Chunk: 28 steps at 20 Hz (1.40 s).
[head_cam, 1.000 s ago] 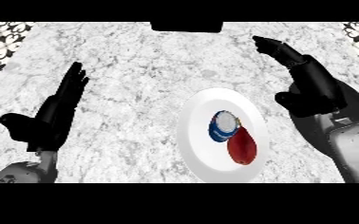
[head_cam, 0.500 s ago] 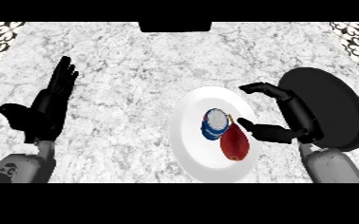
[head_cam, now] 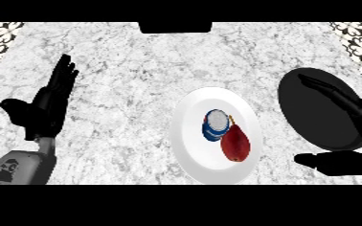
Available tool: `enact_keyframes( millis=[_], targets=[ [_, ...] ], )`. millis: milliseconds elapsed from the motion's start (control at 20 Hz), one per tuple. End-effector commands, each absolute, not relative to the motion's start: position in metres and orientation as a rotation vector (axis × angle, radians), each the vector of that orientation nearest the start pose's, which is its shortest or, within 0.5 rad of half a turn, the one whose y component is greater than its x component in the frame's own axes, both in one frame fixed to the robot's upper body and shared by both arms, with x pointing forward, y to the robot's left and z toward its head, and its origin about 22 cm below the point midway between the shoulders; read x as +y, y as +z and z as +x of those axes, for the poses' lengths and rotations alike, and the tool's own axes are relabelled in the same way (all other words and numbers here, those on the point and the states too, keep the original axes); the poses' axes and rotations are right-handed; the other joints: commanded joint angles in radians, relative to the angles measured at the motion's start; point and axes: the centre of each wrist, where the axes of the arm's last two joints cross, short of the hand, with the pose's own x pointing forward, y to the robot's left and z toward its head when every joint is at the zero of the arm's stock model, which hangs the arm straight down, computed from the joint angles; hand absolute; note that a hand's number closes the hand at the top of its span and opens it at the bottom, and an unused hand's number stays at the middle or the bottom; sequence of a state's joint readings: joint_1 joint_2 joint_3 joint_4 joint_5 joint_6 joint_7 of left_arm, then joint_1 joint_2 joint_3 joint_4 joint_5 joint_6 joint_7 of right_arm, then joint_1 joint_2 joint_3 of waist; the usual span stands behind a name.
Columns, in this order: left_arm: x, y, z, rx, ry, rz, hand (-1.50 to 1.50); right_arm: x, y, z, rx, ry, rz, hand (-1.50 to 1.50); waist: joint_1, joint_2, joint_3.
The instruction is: Pick the can from the plate and place it in the pan
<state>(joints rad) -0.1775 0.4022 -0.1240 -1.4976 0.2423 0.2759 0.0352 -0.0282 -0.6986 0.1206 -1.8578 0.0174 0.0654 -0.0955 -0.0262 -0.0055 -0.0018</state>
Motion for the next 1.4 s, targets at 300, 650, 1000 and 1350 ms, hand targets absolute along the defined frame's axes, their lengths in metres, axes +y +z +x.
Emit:
enact_keyframes(
  millis=[300, 650, 1000, 1350],
  targets=[
    [0.273, 0.057, 0.303, -1.624, -0.042, 0.188, 0.0, -0.277, 0.253, 0.232, -1.612, 1.067, -0.456, -1.5, 0.032, 0.006, -0.001],
    [0.284, 0.053, 0.306, -1.6, -0.063, 0.204, 0.0, -0.223, 0.236, 0.251, -1.636, 1.09, -0.473, -1.5, 0.036, 0.007, 0.001],
    [0.278, 0.061, 0.296, -1.615, -0.044, 0.182, 0.0, -0.194, 0.25, 0.264, -1.592, 1.17, -0.29, -1.5, 0.038, 0.006, 0.001],
    [0.299, 0.05, 0.306, -1.612, -0.057, 0.184, 0.0, -0.16, 0.225, 0.25, -1.466, 1.172, -0.375, -1.5, 0.03, 0.006, 0.001]
  ],
)
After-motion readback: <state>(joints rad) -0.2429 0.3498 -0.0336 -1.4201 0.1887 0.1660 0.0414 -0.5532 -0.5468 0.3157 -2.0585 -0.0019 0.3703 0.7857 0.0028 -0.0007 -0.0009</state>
